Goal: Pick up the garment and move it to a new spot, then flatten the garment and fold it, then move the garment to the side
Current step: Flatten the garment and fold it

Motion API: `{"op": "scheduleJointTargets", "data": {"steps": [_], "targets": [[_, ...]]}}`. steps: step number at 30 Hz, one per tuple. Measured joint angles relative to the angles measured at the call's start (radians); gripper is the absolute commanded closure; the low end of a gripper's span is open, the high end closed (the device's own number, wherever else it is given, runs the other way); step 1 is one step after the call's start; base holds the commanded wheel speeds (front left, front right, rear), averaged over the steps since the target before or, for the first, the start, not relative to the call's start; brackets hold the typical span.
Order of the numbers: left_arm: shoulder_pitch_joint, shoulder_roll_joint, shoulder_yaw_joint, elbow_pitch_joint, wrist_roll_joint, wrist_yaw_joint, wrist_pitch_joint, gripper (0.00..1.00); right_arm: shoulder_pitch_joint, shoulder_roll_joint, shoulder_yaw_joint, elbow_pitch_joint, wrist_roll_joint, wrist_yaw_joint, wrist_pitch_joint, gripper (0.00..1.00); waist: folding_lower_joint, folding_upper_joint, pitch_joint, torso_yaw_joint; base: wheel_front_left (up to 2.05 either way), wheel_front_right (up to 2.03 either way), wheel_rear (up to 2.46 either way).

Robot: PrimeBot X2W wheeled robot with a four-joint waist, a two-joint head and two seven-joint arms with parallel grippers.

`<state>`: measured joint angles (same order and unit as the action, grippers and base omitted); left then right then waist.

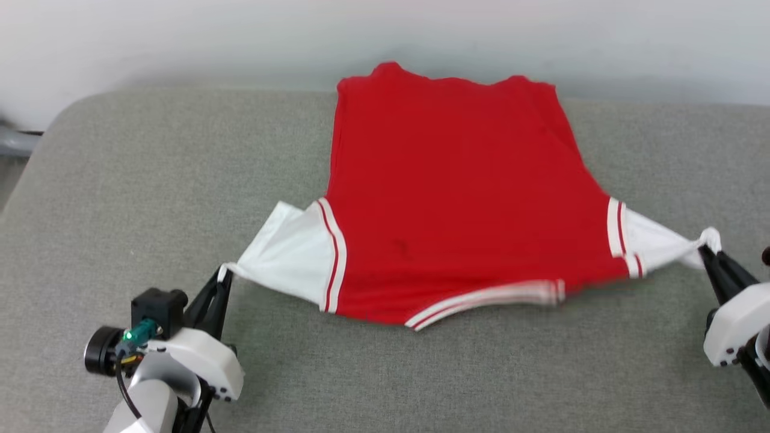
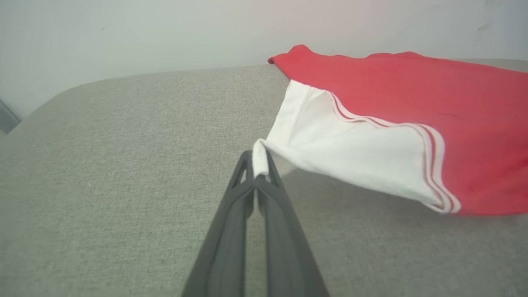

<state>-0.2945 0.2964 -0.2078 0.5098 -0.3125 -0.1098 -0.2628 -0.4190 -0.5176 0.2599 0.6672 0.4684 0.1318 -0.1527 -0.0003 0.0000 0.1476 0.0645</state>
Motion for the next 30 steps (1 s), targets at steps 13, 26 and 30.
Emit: {"op": "scheduleJointTargets", "data": {"steps": [13,26,30], "targets": [[0.192,0.046,-0.058,0.015,-0.042,-0.012,0.095,1.0,0.221,-0.12,0.154,-0.135,0.132,0.0,0.097,1.0,0.0,0.0,-0.138,-0.006,0.0,0.0,0.0],[0.383,0.113,-0.11,-0.211,-0.143,-0.018,0.282,1.0,0.43,-0.25,0.221,-0.299,0.387,0.0,0.283,1.0,0.0002,0.0,-0.174,-0.02,0.0,0.0,0.0],[0.392,0.114,-0.108,-0.27,-0.16,-0.01,0.301,1.0,0.44,-0.26,0.202,-0.295,0.425,0.0,0.328,0.0,0.0002,0.0,-0.169,-0.022,0.0,0.0,0.0]]}}
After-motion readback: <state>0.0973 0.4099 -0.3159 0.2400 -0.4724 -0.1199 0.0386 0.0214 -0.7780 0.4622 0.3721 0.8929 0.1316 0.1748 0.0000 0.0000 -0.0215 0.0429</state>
